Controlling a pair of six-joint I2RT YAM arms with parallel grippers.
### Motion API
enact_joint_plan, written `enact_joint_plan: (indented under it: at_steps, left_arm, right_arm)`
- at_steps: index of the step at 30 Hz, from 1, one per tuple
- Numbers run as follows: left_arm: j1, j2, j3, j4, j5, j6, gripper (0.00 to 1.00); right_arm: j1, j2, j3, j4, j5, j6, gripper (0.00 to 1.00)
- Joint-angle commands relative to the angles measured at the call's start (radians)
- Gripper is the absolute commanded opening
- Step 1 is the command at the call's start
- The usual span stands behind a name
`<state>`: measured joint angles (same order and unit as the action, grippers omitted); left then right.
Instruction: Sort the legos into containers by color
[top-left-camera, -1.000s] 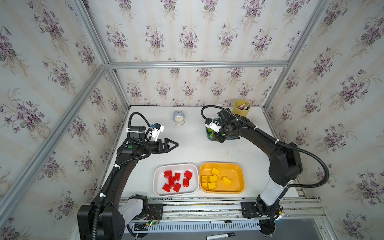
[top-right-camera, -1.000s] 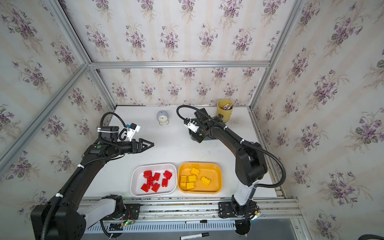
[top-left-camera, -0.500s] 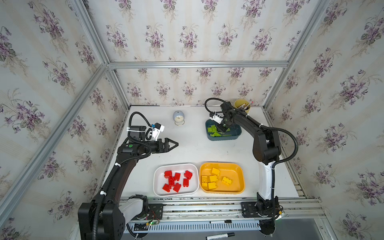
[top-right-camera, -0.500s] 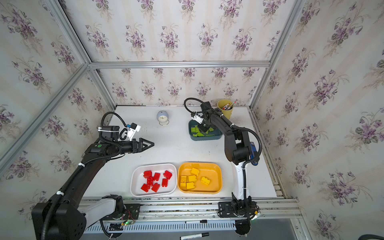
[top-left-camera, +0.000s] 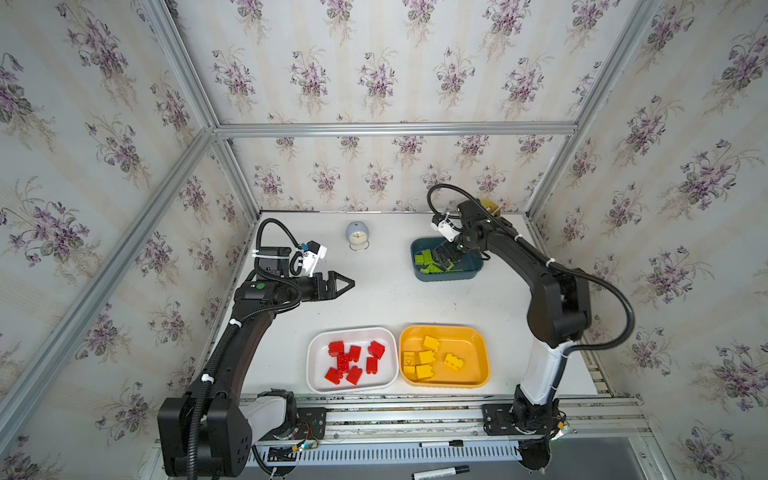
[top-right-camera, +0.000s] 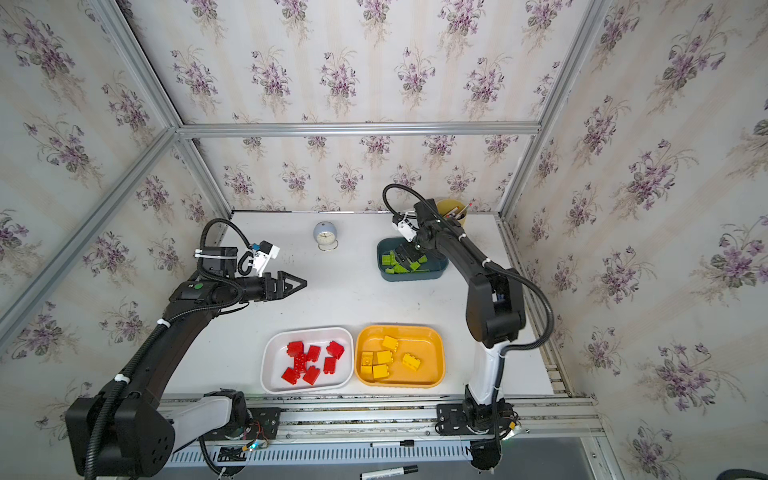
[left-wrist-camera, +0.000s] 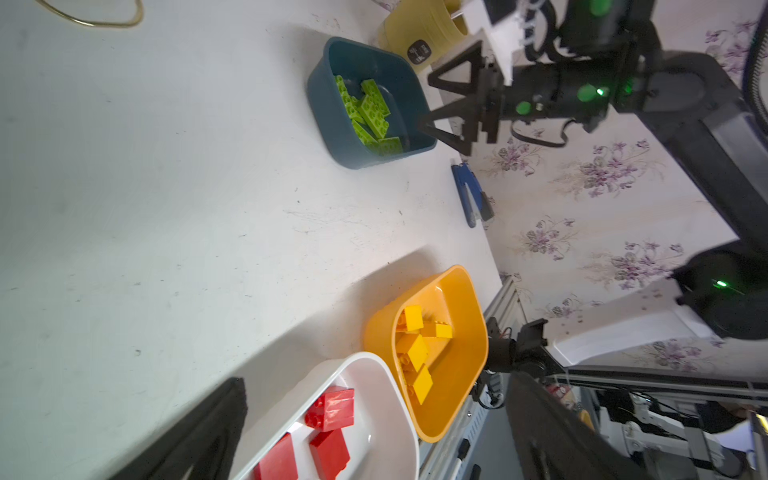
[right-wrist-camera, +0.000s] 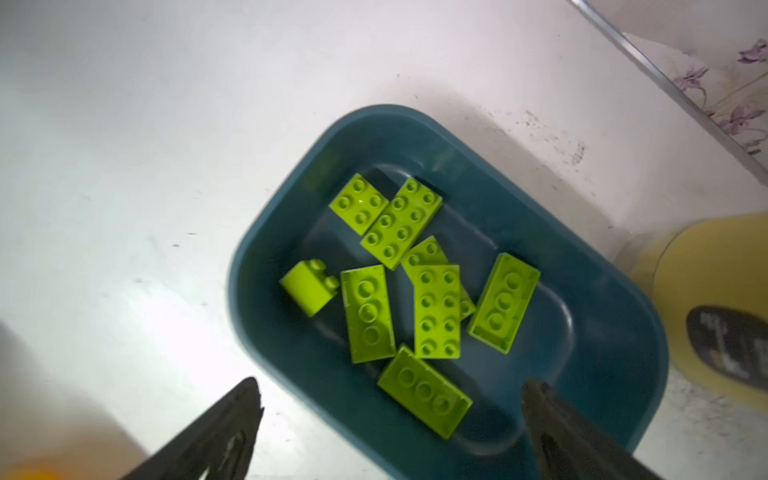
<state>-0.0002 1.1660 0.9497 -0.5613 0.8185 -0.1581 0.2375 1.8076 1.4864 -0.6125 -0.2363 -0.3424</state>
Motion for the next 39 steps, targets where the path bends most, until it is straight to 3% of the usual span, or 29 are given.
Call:
enact_joint_plan:
  at_steps: [1,5,7,10,13,19,23,28,29,30,33,39]
  left_arm:
    - [0.016,-0.024,-0.026,0.004,-0.243,0.076,0.99]
    - [0.047,-0.069,-0.112,0.122,-0.528,0.086,0.99]
    - [0.059,-0.096,-0.192,0.247,-0.675,0.093,0.99]
    - [0.082,-0.13,-0.321,0.464,-0.727,0.079,0.99]
    - [0.097,-0.106,-0.321,0.531,-0.737,0.076,0.99]
    - [0.085,-0.052,-0.503,0.939,-0.8,0.036,0.99]
    - [0.075,-0.01,-0.564,1.146,-0.824,0.076,0.99]
    - [0.017,0.054,-0.67,1.425,-0.892,0.13,0.99]
    - [-0.003,0.095,-0.691,1.485,-0.902,0.149,0.99]
    - [-0.021,0.119,-0.7,1.518,-0.921,0.165,0.99]
    - [-0.052,0.157,-0.688,1.539,-0.966,0.187,0.99]
    - [-0.051,0.126,-0.668,1.477,-0.94,0.195,0.99]
  right_arm:
    - [-0.014,-0.17,-0.24,0.283,-0.08,0.248,1.0]
    - [-0.026,-0.388,-0.563,0.507,0.05,0.315,1.0]
    - [-0.03,-0.487,-0.736,0.63,0.186,0.331,1.0]
    - [-0.039,-0.618,-0.95,0.833,0.332,0.324,1.0]
    - [-0.048,-0.683,-1.107,1.052,0.48,0.33,1.0]
    - [-0.109,-0.52,-1.128,1.253,0.517,0.339,1.0]
    - [-0.118,-0.368,-1.073,1.392,0.511,0.269,1.0]
    - [-0.153,-0.303,-1.1,1.464,0.471,0.309,1.0]
    - [-0.158,-0.272,-1.128,1.558,0.471,0.309,1.0]
    - [-0.159,-0.244,-1.142,1.632,0.467,0.302,1.0]
    - [-0.159,-0.266,-1.108,1.536,0.395,0.284,1.0]
    - [-0.158,-0.263,-1.113,1.551,0.412,0.28,1.0]
